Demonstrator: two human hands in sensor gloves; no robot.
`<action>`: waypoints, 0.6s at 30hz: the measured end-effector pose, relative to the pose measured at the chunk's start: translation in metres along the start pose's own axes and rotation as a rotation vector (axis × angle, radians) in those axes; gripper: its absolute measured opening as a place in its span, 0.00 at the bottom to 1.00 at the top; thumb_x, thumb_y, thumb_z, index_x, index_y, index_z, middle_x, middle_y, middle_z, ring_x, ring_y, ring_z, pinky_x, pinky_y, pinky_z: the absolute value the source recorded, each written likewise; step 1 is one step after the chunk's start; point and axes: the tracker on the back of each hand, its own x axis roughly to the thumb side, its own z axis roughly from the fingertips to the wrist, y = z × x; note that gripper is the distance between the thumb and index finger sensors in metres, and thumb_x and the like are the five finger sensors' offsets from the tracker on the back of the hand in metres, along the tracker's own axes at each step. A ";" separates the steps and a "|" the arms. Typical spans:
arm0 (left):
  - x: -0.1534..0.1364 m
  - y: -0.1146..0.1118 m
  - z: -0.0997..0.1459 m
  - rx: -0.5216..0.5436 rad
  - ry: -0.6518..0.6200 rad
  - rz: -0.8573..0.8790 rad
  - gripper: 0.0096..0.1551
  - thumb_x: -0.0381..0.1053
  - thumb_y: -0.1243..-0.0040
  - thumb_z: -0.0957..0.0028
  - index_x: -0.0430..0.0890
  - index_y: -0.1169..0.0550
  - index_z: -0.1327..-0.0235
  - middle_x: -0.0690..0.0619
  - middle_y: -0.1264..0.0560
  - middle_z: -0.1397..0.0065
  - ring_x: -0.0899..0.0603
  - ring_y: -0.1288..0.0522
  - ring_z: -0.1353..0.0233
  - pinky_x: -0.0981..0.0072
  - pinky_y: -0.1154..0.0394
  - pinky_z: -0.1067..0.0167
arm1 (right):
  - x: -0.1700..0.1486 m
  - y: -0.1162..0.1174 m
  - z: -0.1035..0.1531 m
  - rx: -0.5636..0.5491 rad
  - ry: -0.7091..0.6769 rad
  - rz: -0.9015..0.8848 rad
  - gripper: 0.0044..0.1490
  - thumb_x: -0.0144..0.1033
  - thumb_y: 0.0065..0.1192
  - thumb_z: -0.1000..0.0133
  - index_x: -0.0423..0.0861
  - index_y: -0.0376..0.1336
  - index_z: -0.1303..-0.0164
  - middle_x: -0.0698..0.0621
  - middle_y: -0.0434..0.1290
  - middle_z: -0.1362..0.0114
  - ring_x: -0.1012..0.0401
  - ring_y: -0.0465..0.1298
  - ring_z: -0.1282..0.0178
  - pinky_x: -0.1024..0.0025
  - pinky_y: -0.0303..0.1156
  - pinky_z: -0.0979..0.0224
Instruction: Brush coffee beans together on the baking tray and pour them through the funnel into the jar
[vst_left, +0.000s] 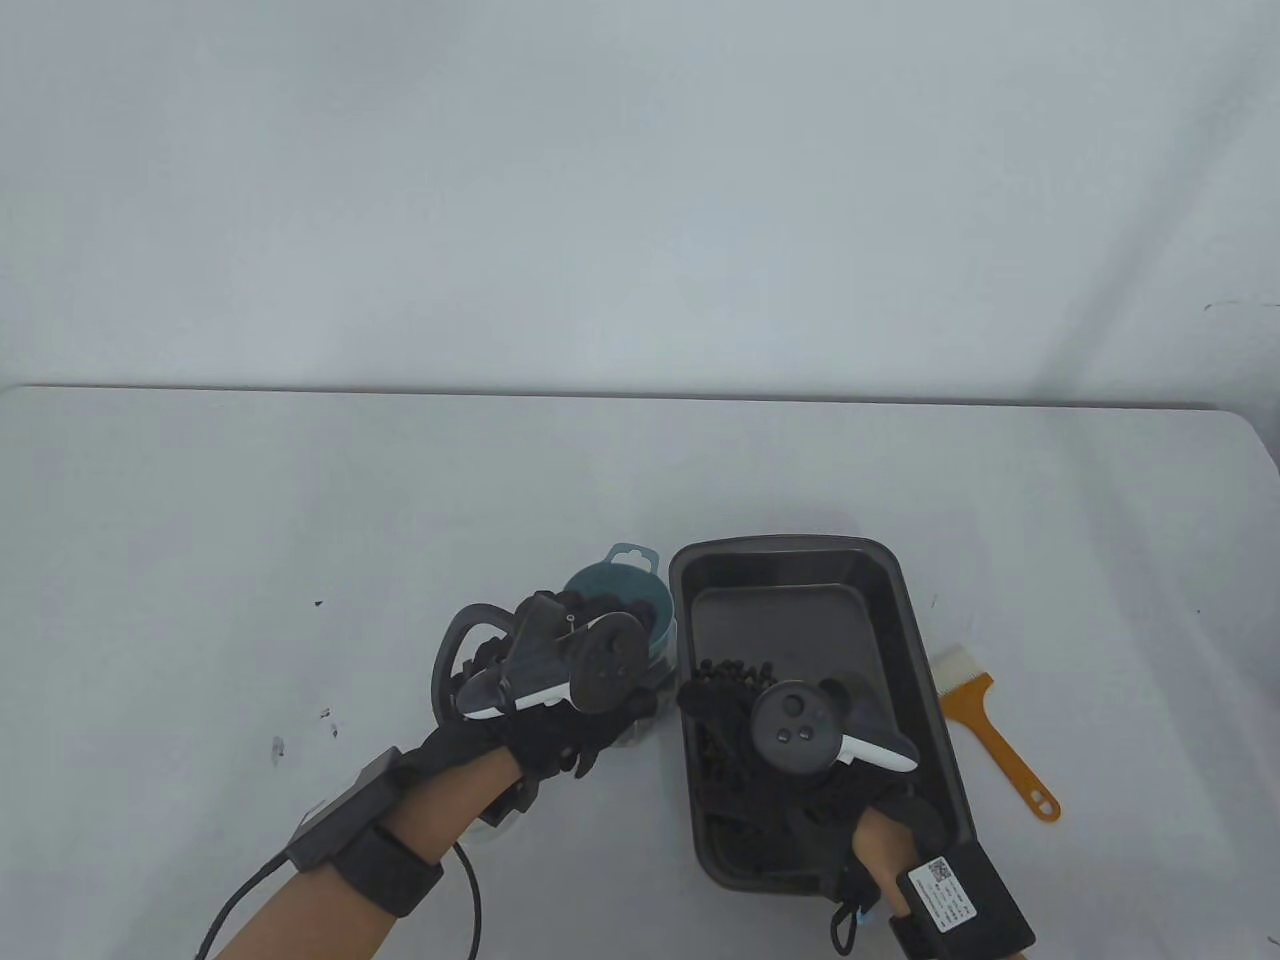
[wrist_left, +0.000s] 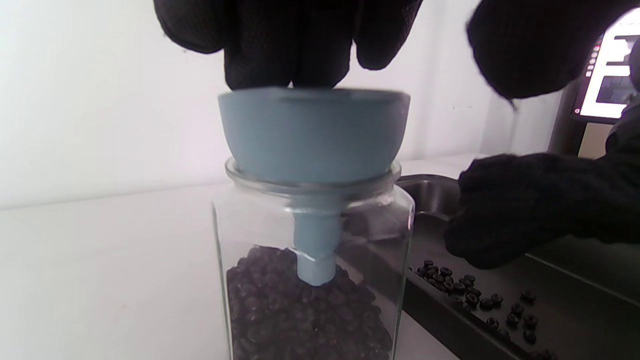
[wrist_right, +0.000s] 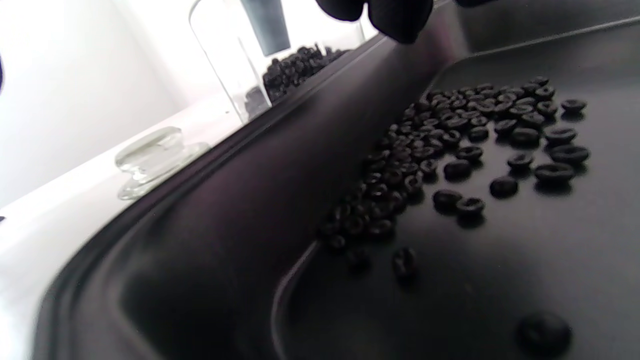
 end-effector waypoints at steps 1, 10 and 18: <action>-0.002 0.003 0.004 0.005 0.000 0.001 0.48 0.73 0.42 0.58 0.54 0.36 0.25 0.49 0.31 0.23 0.41 0.25 0.26 0.41 0.34 0.25 | 0.000 0.000 0.000 0.000 0.001 -0.001 0.55 0.68 0.48 0.59 0.59 0.33 0.28 0.35 0.54 0.22 0.39 0.65 0.27 0.36 0.58 0.27; -0.003 0.018 0.053 0.149 -0.061 0.042 0.47 0.74 0.42 0.58 0.54 0.35 0.26 0.49 0.30 0.24 0.41 0.24 0.27 0.41 0.34 0.26 | -0.001 0.000 0.000 0.002 0.009 -0.008 0.55 0.68 0.48 0.59 0.60 0.33 0.28 0.35 0.55 0.22 0.39 0.66 0.27 0.36 0.58 0.27; -0.001 -0.031 0.079 0.070 -0.084 0.037 0.50 0.77 0.45 0.58 0.57 0.38 0.23 0.48 0.34 0.19 0.39 0.28 0.22 0.38 0.36 0.24 | -0.002 0.000 0.000 0.000 0.016 -0.012 0.55 0.68 0.48 0.59 0.59 0.33 0.28 0.35 0.55 0.22 0.39 0.66 0.27 0.36 0.58 0.27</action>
